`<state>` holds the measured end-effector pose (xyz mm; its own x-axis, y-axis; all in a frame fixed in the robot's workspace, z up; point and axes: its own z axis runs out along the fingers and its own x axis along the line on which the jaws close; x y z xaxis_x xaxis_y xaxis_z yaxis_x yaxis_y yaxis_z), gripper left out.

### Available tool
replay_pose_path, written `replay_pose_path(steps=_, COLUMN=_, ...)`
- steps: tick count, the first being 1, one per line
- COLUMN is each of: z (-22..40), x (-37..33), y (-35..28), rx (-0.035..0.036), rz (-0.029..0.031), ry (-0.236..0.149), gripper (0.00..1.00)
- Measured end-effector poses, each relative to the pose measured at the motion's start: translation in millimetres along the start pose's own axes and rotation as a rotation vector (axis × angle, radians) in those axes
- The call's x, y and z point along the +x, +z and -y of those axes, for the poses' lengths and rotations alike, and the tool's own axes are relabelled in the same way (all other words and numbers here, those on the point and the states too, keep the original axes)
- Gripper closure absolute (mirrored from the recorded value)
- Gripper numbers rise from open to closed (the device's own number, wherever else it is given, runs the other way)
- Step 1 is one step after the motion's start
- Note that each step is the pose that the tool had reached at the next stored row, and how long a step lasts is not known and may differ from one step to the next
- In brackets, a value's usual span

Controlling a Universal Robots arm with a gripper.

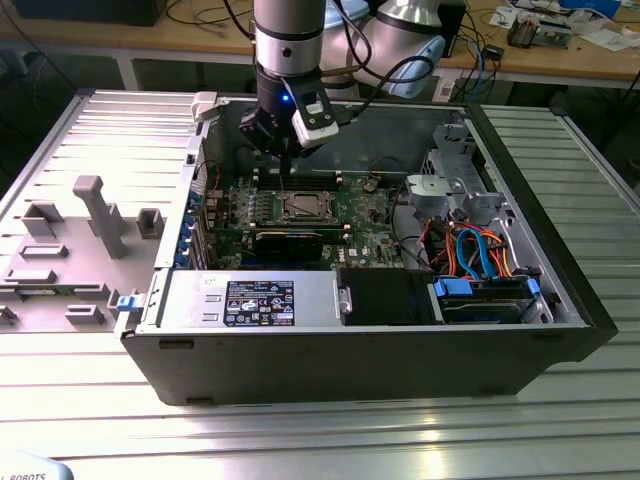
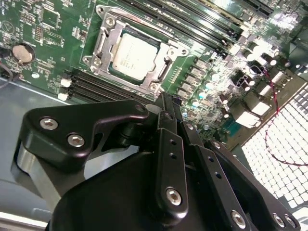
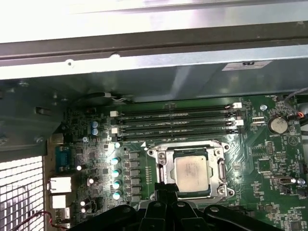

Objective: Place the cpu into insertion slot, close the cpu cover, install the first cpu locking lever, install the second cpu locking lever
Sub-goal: 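Install the first cpu locking lever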

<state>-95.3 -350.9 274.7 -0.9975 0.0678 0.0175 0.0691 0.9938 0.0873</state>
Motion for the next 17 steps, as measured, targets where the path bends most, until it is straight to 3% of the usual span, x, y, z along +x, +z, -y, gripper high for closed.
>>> replay_pose_path(steps=4, z=0.4, x=6.5, y=0.2, rx=-0.0010, rz=0.0000, ry=-0.001, gripper=0.89)
replay_pose_path(steps=17, z=0.6, x=7.2, y=0.2, rx=-0.0009, rz=0.0007, ry=-0.002, gripper=0.89)
